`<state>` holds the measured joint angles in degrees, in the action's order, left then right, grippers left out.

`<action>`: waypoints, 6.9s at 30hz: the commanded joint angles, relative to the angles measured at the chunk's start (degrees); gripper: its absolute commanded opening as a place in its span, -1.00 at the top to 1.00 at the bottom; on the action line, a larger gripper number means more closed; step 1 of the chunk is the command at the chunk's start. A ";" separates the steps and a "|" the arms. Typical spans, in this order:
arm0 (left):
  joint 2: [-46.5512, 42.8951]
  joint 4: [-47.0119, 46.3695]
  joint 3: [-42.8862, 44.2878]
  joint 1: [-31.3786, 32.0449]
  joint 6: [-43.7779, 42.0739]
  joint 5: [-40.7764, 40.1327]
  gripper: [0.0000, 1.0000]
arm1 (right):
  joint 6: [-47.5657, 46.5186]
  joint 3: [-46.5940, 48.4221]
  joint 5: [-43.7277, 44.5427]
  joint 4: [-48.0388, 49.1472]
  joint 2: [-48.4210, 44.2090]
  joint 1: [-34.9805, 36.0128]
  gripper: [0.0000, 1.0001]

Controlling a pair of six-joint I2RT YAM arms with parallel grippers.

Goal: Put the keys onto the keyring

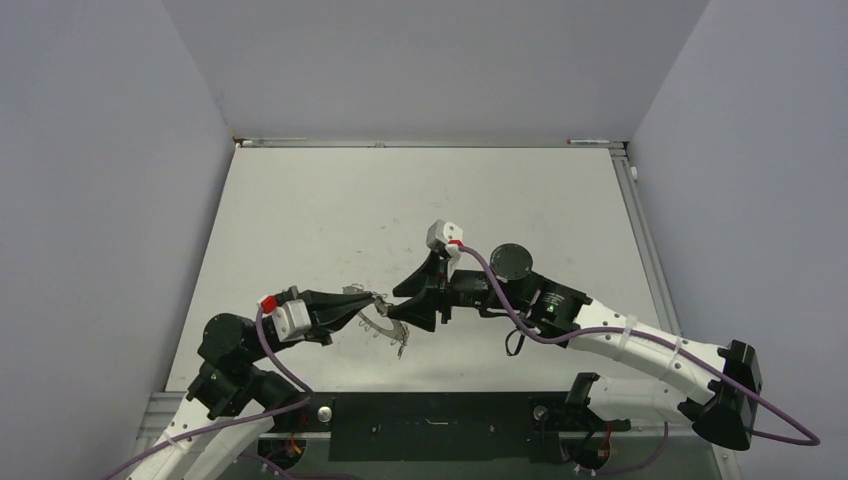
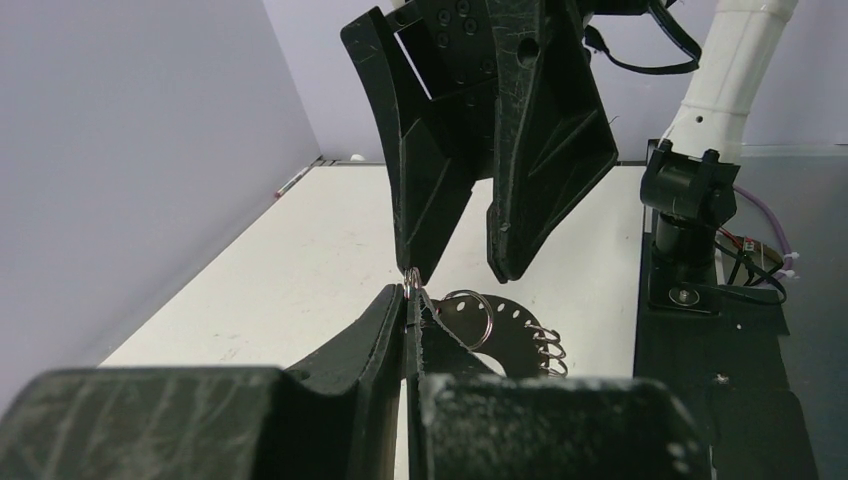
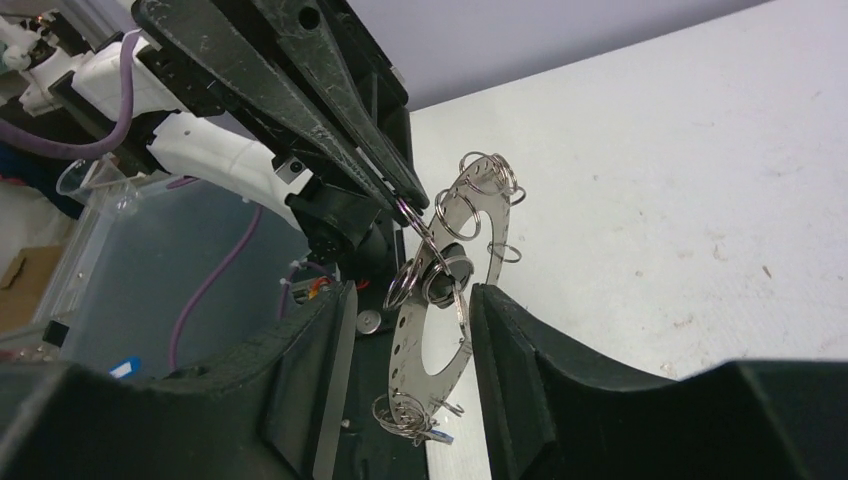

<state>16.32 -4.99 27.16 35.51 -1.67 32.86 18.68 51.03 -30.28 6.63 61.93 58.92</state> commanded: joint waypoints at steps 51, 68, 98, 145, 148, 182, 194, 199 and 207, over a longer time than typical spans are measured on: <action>-0.36 -5.51 0.43 -0.26 2.96 4.17 1.00 | -20.62 3.66 -10.85 6.39 1.96 -1.11 0.65; -0.63 -5.29 0.44 -0.35 2.81 3.46 1.00 | -20.52 3.82 -11.73 5.23 3.41 -1.09 0.83; -2.96 -5.23 -0.22 -0.79 2.06 -2.34 1.00 | -18.08 0.17 -1.43 8.47 5.02 4.28 0.89; 4.82 -7.71 -1.34 -1.23 6.97 10.19 -0.18 | -37.09 14.01 -5.36 -25.66 -1.53 4.37 0.89; 3.42 -8.25 -1.67 -1.23 6.60 11.06 -0.11 | -38.10 14.72 -9.49 -27.64 -2.98 4.27 0.89; 9.65 -21.52 -4.21 2.48 18.83 25.27 0.01 | -58.04 27.71 -34.60 -53.69 7.23 3.05 0.86; 14.50 -20.08 -3.61 7.54 17.75 25.26 0.05 | -60.17 29.45 -36.37 -55.32 9.02 2.86 0.87; 17.43 -18.40 -2.39 8.60 16.96 25.38 0.16 | -61.02 29.60 -37.15 -55.63 9.02 2.87 0.87; 20.58 -19.15 -2.37 11.77 17.80 26.19 0.23 | -60.79 29.27 -37.15 -54.61 8.46 2.77 0.87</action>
<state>35.88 -22.90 23.07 45.84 16.01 58.37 -40.05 77.89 -63.35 -50.70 71.05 62.19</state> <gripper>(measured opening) 0.394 0.068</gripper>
